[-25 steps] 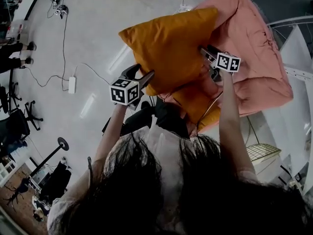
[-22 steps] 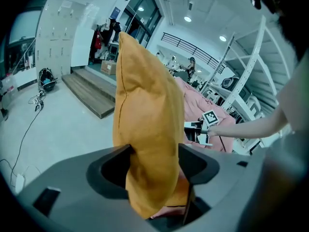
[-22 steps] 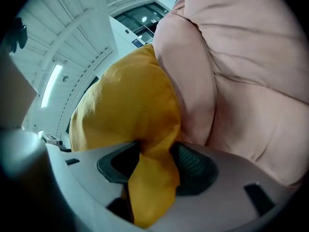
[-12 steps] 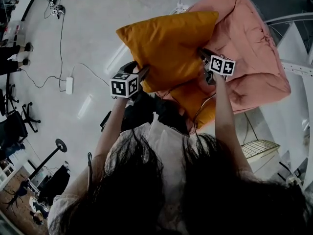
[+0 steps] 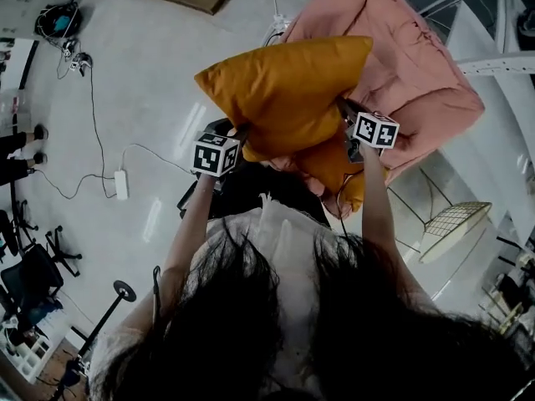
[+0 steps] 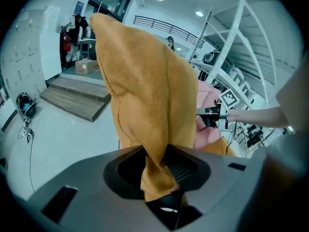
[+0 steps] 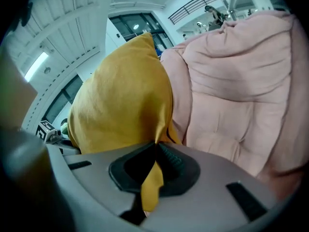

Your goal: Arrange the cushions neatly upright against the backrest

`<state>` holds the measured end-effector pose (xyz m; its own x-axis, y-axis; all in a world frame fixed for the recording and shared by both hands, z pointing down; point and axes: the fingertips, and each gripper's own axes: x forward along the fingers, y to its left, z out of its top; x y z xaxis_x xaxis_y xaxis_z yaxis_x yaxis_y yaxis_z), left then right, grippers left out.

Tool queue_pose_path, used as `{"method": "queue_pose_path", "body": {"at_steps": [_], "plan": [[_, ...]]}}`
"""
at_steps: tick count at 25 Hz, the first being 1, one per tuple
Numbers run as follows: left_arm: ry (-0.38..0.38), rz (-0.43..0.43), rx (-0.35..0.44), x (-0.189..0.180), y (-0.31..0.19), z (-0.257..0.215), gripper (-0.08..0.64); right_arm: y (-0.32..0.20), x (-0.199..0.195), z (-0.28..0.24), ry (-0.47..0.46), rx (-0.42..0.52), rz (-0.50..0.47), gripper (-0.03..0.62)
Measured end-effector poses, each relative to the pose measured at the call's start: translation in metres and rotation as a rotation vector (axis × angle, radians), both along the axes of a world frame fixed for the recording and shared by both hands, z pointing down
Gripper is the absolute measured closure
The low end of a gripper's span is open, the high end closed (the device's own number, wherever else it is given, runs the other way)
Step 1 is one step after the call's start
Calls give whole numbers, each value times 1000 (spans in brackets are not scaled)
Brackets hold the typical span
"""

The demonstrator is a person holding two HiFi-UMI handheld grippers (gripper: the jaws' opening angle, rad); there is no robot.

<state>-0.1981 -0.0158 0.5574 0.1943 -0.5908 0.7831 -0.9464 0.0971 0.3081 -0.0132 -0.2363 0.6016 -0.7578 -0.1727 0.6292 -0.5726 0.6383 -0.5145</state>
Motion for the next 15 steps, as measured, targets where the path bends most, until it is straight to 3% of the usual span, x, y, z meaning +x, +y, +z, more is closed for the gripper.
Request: {"method": "queue_pose_path", "body": {"at_steps": [10, 15], "plan": [[0, 267, 35, 10, 11, -25, 431, 34, 41, -51, 41, 129, 219, 561], [22, 271, 139, 6, 1, -49, 440, 43, 54, -80, 30, 199, 304, 561]]}}
